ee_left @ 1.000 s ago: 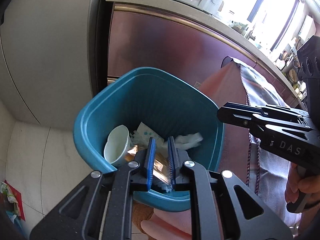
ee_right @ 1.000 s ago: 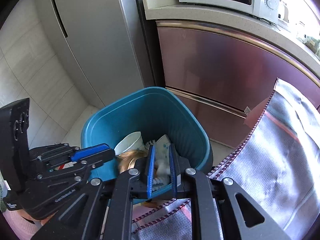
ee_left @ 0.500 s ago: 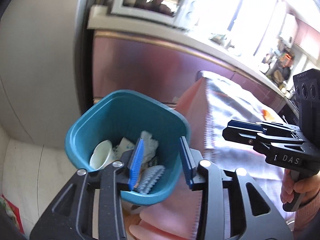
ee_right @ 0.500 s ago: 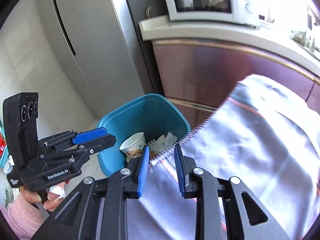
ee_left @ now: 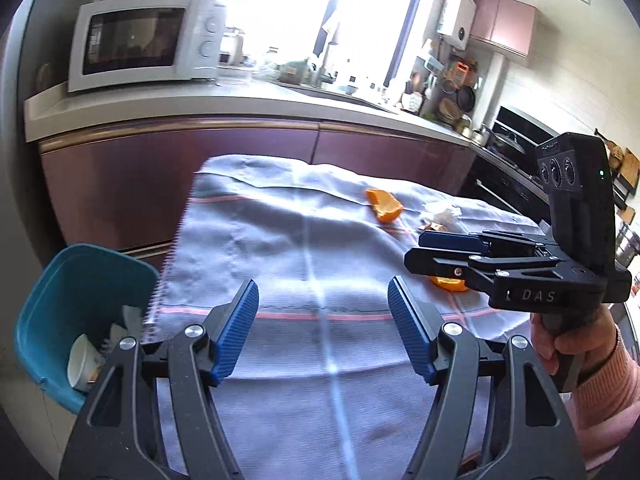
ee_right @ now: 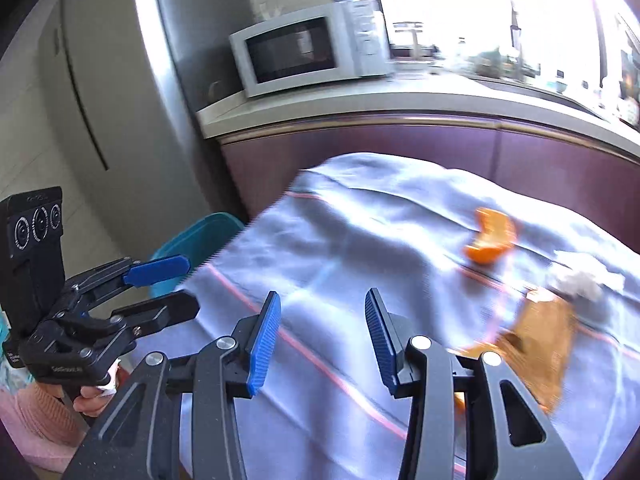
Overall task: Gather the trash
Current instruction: 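Move both open grippers back over the table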
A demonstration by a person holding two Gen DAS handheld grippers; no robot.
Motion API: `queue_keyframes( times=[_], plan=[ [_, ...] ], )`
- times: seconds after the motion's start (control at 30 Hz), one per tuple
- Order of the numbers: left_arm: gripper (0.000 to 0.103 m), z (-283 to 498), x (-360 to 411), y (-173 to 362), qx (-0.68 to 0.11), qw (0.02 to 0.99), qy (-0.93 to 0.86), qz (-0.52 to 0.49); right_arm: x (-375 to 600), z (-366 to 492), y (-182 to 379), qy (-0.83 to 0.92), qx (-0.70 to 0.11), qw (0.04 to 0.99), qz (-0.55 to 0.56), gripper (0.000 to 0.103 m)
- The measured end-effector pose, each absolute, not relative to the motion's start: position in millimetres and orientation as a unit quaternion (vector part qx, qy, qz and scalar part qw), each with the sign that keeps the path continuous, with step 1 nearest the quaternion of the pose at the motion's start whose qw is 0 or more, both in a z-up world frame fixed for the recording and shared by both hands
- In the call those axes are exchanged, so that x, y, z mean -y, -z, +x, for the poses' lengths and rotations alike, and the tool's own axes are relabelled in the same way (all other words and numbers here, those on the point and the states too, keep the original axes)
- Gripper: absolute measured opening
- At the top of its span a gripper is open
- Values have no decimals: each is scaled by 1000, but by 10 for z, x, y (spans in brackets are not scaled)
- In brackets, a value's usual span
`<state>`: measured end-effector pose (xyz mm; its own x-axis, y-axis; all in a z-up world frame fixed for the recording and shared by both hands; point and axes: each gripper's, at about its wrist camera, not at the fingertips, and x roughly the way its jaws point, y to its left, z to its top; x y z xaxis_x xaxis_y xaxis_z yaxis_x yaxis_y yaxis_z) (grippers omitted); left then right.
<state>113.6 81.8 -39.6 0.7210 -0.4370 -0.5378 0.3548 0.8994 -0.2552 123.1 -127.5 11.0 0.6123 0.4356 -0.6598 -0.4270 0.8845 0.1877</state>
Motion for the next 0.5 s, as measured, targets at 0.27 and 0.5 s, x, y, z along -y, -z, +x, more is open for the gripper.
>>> queue_keyframes(
  times=[0.27, 0.5],
  plan=[
    [66, 1304, 77, 533, -340, 896, 281, -44, 2147, 1236, -29, -157, -370, 915, 40, 42],
    [65, 1540, 541, 710, -380, 872, 304, -49, 2623, 1328, 101, -117, -375, 918, 58, 42]
  ],
)
